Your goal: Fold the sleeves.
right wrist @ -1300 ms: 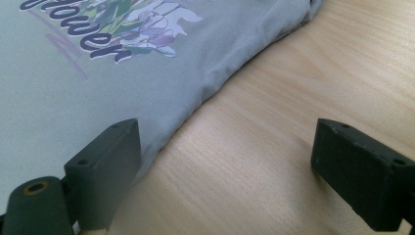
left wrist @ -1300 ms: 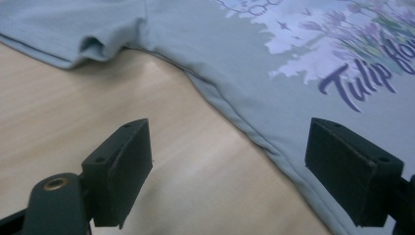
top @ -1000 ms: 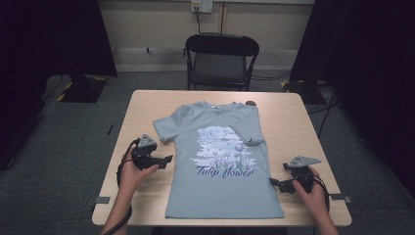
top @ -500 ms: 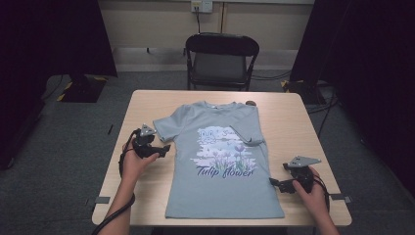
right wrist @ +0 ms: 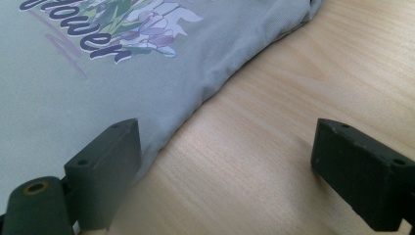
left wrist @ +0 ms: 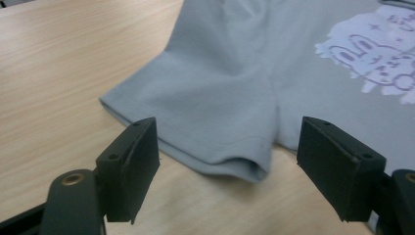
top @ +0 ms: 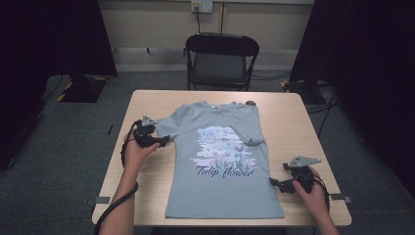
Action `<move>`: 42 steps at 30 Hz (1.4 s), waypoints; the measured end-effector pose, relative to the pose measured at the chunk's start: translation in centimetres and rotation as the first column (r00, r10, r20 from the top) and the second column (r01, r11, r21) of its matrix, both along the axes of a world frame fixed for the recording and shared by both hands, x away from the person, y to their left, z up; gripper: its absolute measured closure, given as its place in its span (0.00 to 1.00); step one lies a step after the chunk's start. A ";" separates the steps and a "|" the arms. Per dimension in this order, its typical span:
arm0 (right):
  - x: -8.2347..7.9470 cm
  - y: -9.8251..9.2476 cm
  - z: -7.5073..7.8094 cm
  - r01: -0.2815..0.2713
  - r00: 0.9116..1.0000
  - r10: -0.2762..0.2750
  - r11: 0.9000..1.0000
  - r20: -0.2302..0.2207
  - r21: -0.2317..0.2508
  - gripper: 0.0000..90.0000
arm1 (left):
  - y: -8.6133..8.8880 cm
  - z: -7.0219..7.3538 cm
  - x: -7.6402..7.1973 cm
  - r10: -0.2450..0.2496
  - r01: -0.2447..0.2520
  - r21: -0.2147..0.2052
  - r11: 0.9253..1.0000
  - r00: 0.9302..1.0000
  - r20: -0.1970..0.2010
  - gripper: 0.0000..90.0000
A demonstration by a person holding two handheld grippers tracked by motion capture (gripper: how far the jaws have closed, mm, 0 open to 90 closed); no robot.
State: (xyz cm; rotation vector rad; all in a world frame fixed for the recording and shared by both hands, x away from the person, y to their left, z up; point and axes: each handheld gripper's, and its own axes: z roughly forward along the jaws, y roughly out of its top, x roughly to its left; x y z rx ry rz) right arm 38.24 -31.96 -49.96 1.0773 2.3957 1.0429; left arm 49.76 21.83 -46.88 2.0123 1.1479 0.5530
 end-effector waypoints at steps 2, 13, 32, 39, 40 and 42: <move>0.0 0.0 0.0 0.000 1.000 0.000 1.000 0.000 0.000 0.12 | 0.2 -0.1 0.5 0.006 -0.006 0.004 1.000 1.000 -0.003 0.28; 0.0 0.0 0.0 -0.001 1.000 0.001 1.000 0.000 0.000 0.12 | 0.7 -1.1 2.9 0.082 -0.082 0.010 0.997 0.996 -0.028 0.37; 0.0 0.0 0.0 -0.005 1.000 0.005 1.000 0.002 -0.001 0.12 | 1.6 -2.6 3.7 0.120 -0.123 -0.028 0.992 0.989 -0.086 0.73; 0.0 0.0 0.0 -0.006 1.000 0.006 1.000 0.002 0.000 0.12 | 1.1 -2.5 3.1 0.081 -0.085 -0.035 0.996 0.992 -0.100 0.97; 0.0 0.0 0.0 -0.006 1.000 0.006 1.000 0.002 -0.001 0.12 | 0.9 -2.3 3.0 0.074 -0.075 -0.009 0.997 0.992 -0.098 0.97; 0.0 0.0 0.0 -0.007 1.000 0.007 1.000 0.001 0.000 0.12 | 0.7 -2.0 2.9 0.066 -0.063 0.032 0.997 0.992 -0.112 0.98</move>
